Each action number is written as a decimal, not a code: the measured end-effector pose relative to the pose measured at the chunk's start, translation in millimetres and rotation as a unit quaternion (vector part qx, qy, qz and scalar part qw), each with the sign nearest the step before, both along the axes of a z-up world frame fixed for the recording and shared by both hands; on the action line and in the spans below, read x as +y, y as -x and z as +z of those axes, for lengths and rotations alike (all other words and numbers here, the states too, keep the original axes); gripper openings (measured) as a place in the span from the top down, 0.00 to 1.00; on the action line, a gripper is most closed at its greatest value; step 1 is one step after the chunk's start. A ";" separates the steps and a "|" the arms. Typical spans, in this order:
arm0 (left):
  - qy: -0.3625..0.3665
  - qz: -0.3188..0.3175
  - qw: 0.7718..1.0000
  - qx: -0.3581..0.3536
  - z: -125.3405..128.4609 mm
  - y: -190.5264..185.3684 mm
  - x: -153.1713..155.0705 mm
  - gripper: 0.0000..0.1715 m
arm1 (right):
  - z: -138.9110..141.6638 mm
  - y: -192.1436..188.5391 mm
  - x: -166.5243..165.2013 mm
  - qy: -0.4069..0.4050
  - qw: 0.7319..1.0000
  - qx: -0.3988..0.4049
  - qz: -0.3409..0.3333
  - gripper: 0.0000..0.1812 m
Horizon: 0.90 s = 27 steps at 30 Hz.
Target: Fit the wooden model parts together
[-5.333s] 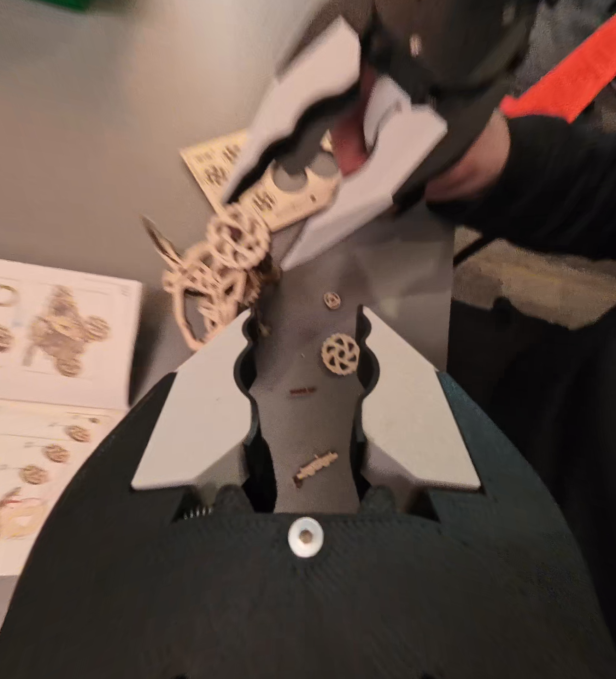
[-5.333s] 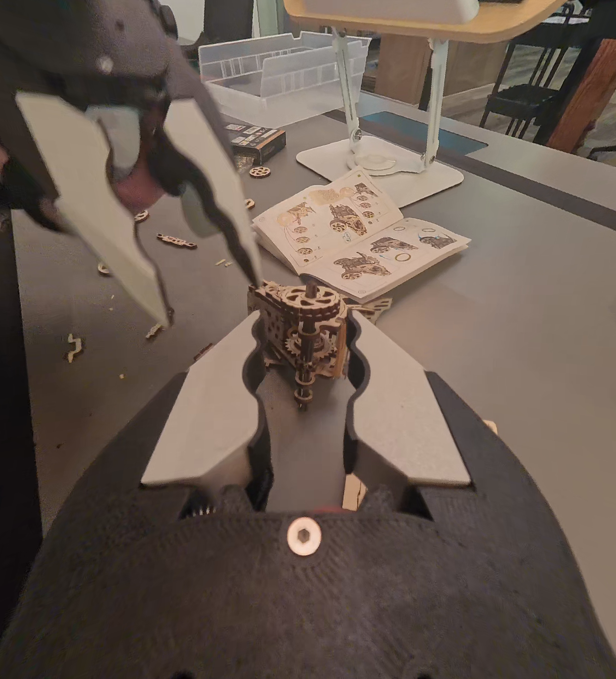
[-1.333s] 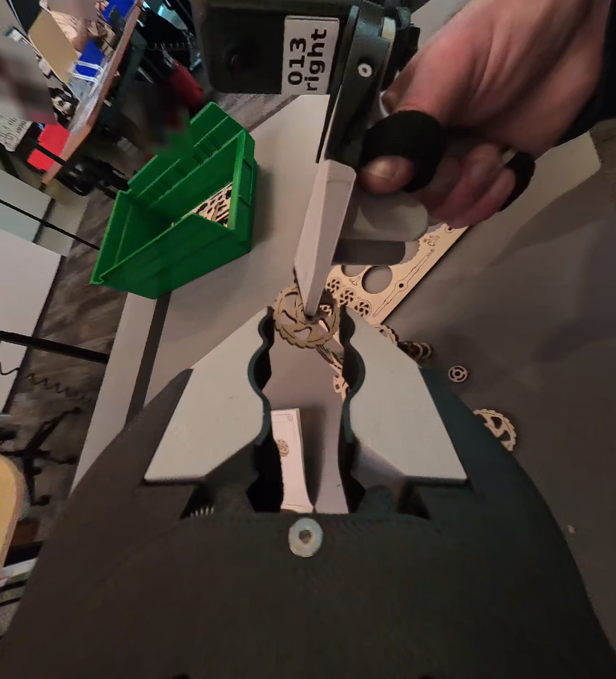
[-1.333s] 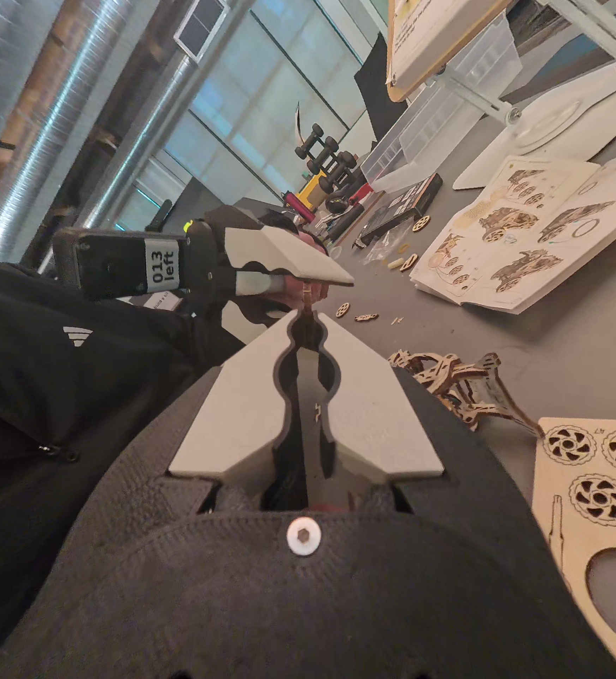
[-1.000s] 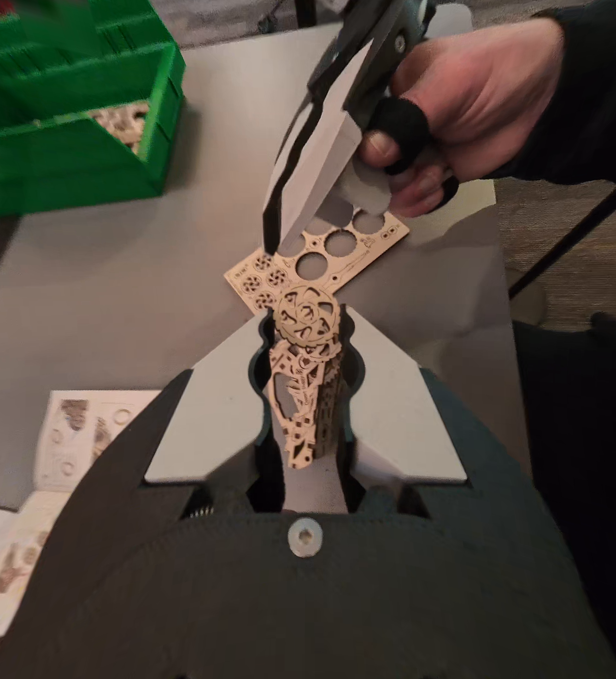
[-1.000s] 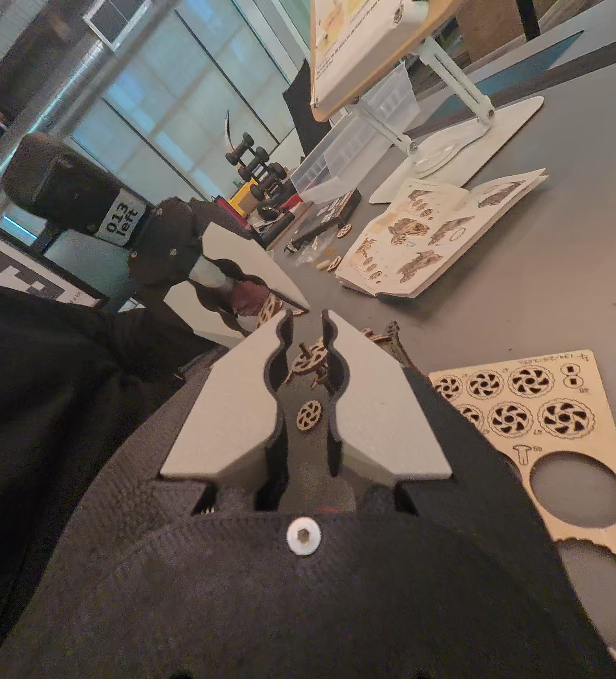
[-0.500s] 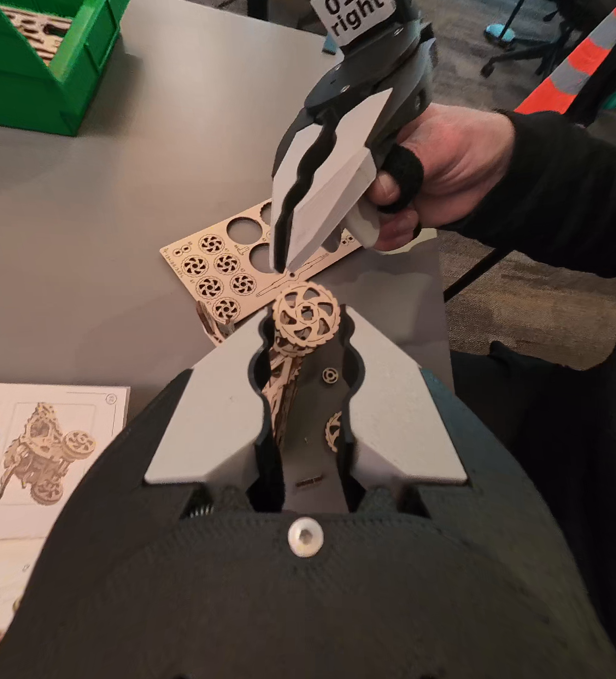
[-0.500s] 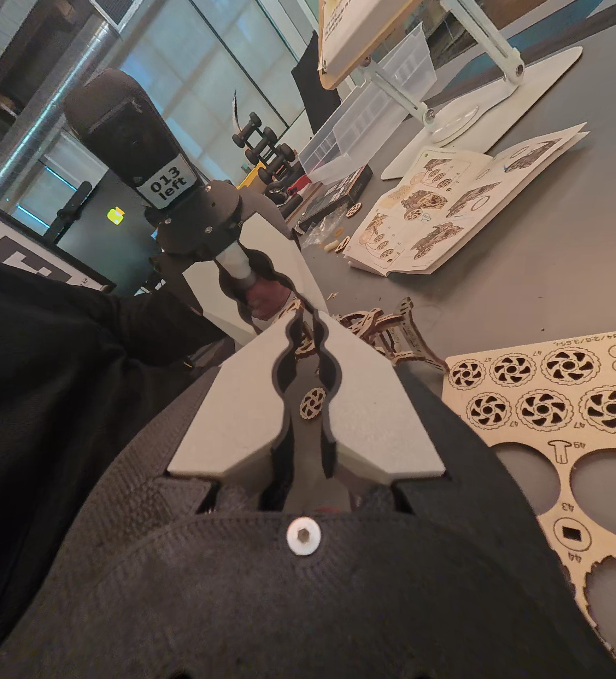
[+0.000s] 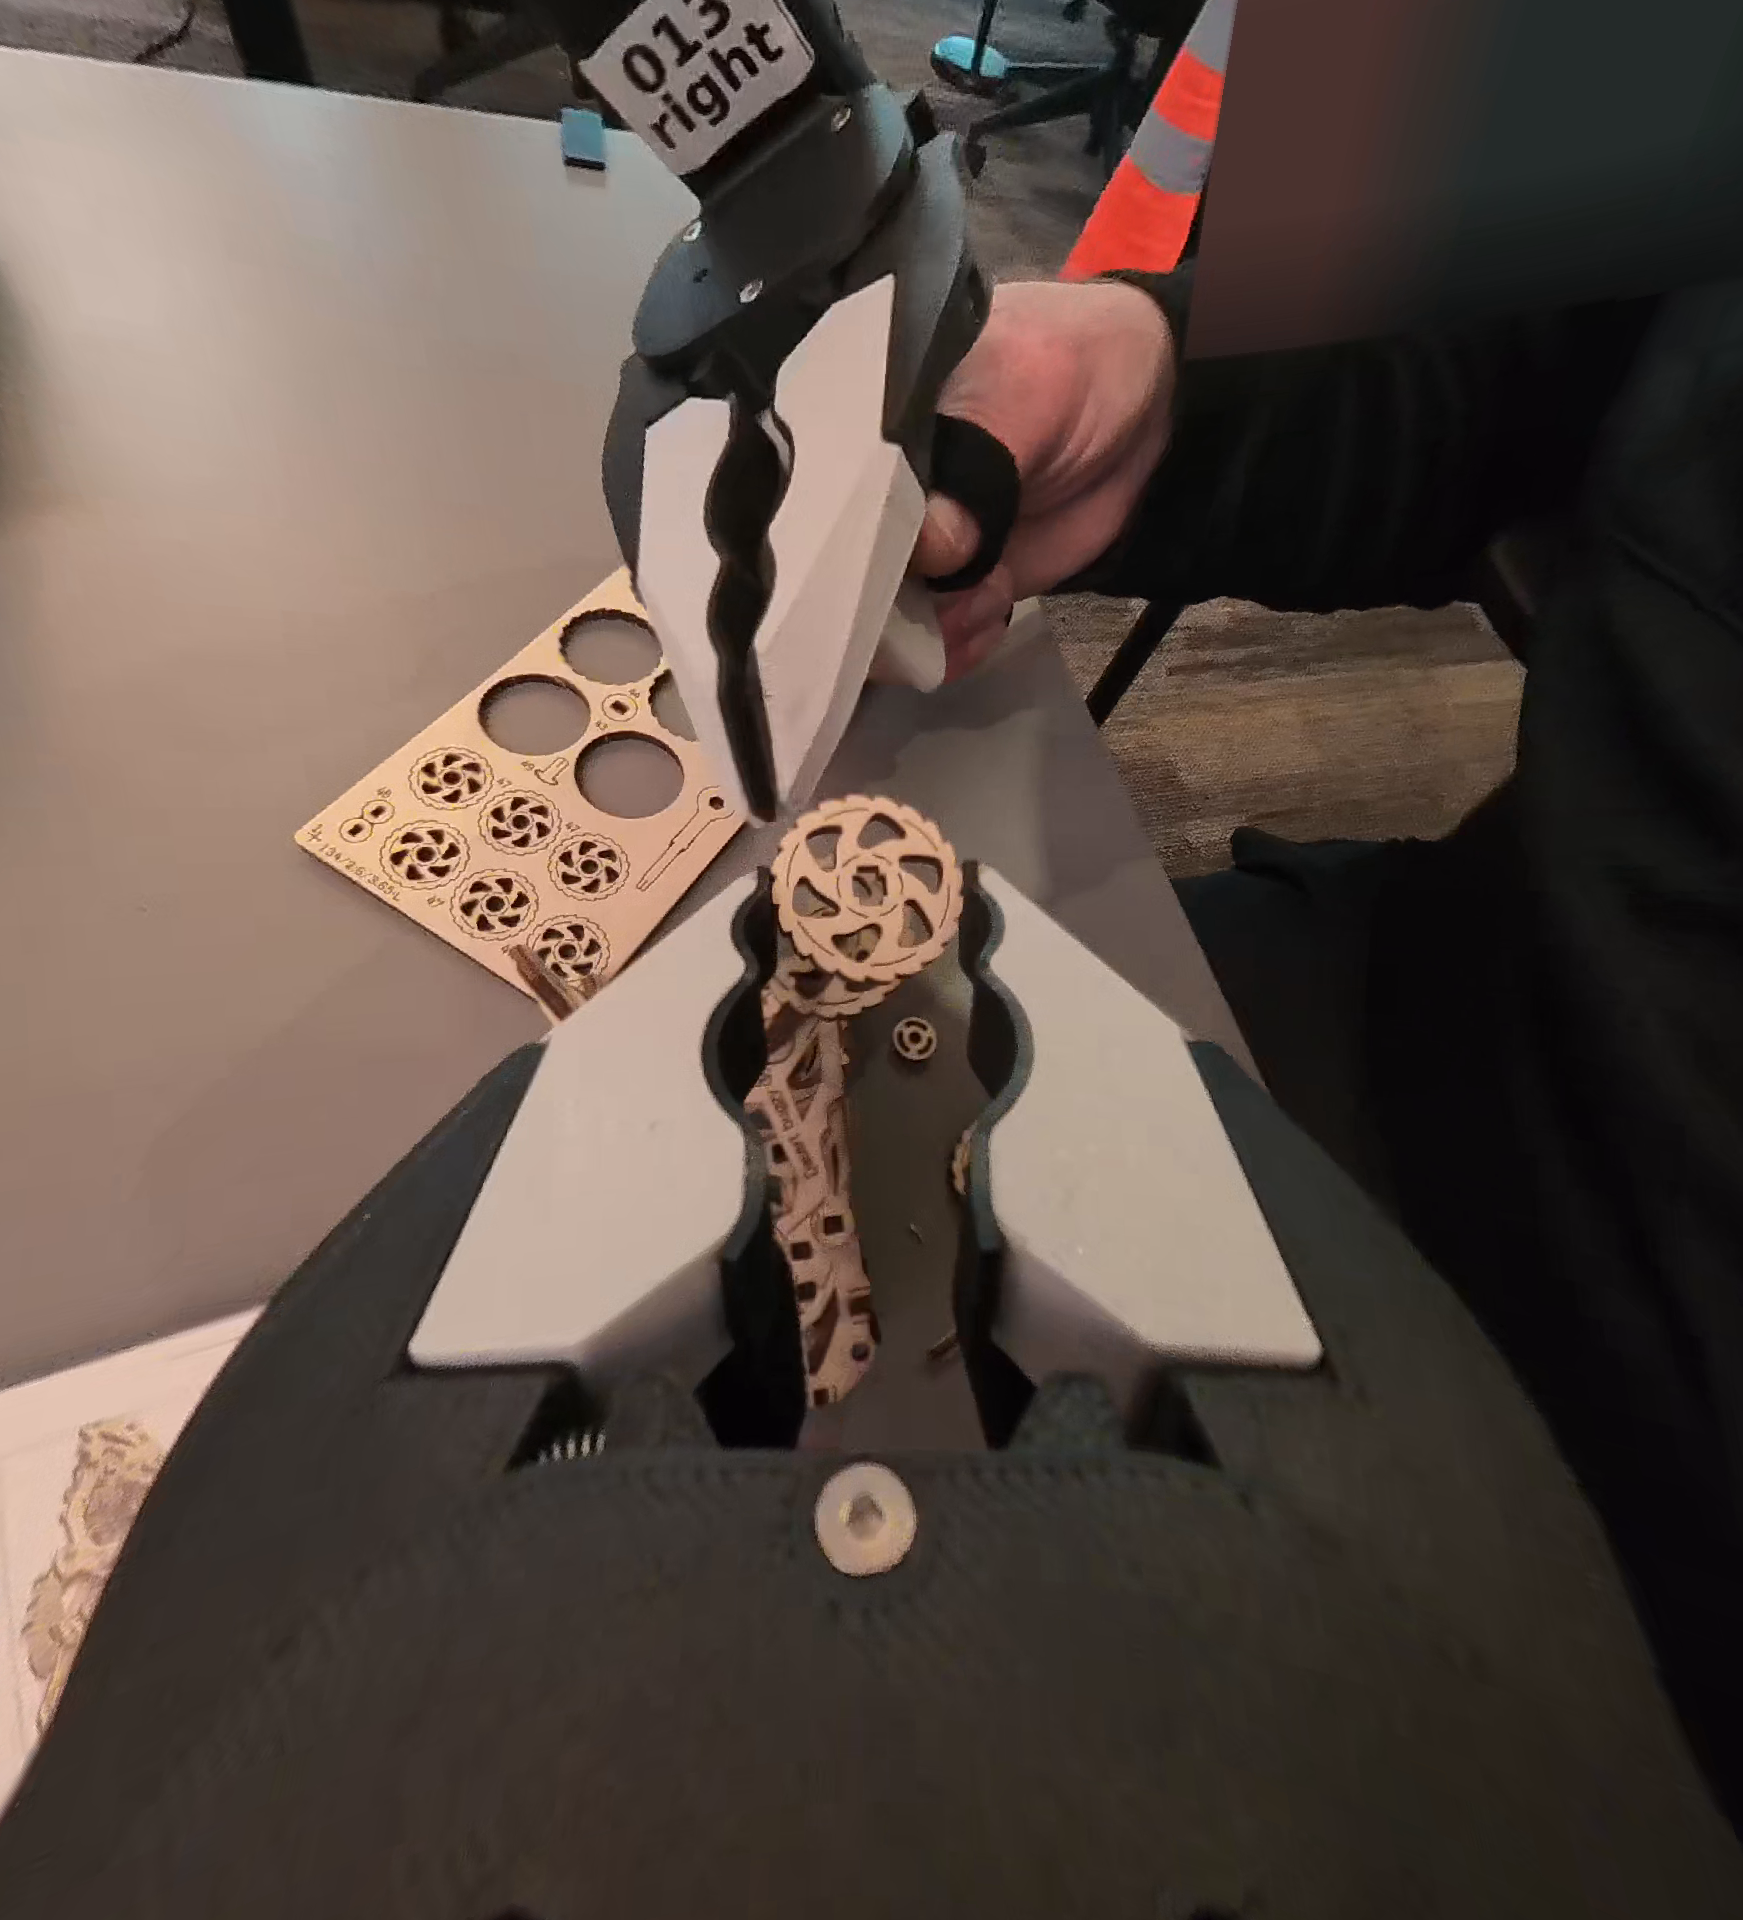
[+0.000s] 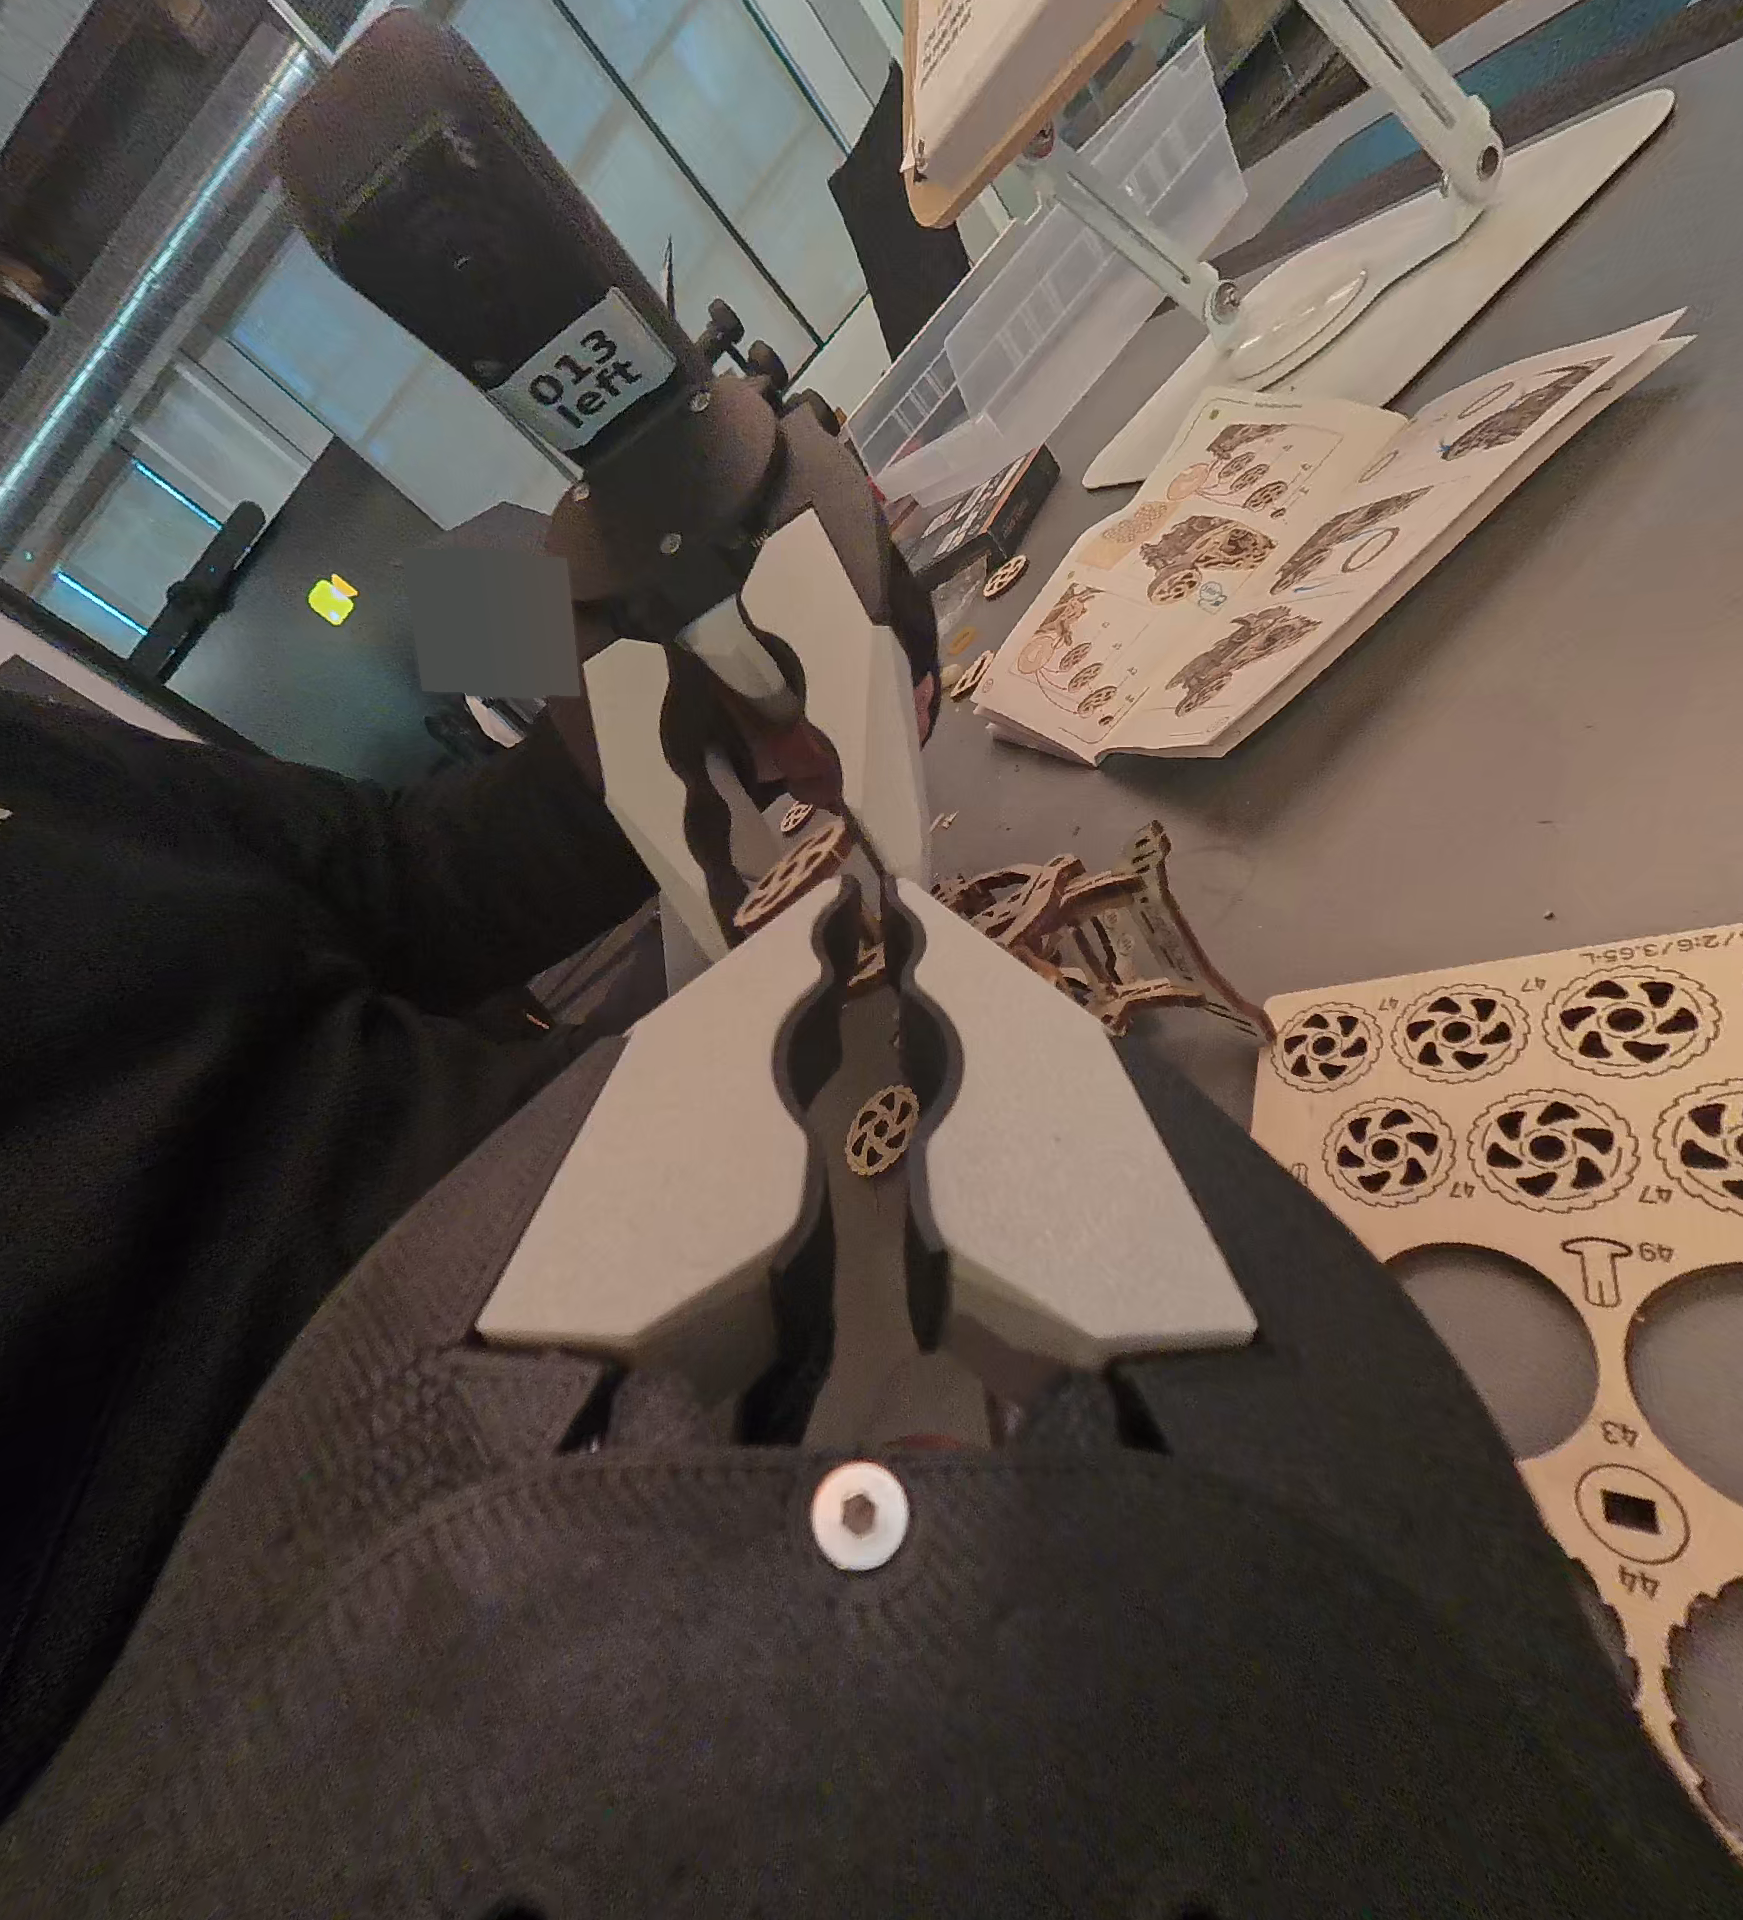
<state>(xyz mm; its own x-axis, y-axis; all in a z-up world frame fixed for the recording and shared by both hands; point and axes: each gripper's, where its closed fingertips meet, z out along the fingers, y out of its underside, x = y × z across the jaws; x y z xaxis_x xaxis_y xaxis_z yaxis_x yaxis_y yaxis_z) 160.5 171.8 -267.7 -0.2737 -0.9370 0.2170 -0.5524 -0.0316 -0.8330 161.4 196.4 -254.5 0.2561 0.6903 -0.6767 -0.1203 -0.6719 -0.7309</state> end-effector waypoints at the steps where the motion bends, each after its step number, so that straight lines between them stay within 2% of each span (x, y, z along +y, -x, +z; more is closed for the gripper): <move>1: 0.004 -0.009 1.000 -0.001 -1.4 -0.2 -0.9 0.81 | -0.6 0.0 -0.3 0.001 1.000 0.000 0.001 1.00; 8: 0.023 -0.051 0.998 -0.027 0.0 -2.1 -3.4 0.81 | -3.9 0.2 0.9 0.007 1.000 0.002 0.004 1.00; 22: 0.014 -0.062 0.997 -0.046 -4.9 -3.3 -2.6 0.81 | -3.5 -0.5 1.6 -0.003 1.000 0.000 0.001 0.99; 27: 0.010 -0.065 0.996 -0.056 -5.3 -3.1 -5.1 0.81 | 5.6 4.6 -2.4 -0.049 0.999 -0.018 0.002 0.89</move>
<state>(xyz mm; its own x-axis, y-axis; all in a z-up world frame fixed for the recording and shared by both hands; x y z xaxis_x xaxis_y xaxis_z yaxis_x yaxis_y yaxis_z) 163.6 166.7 -273.1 -0.4158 -0.8878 0.1972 -0.4567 0.0163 -0.8895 156.8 194.0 -249.0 0.2759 0.7533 -0.5970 -0.0911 -0.5978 -0.7965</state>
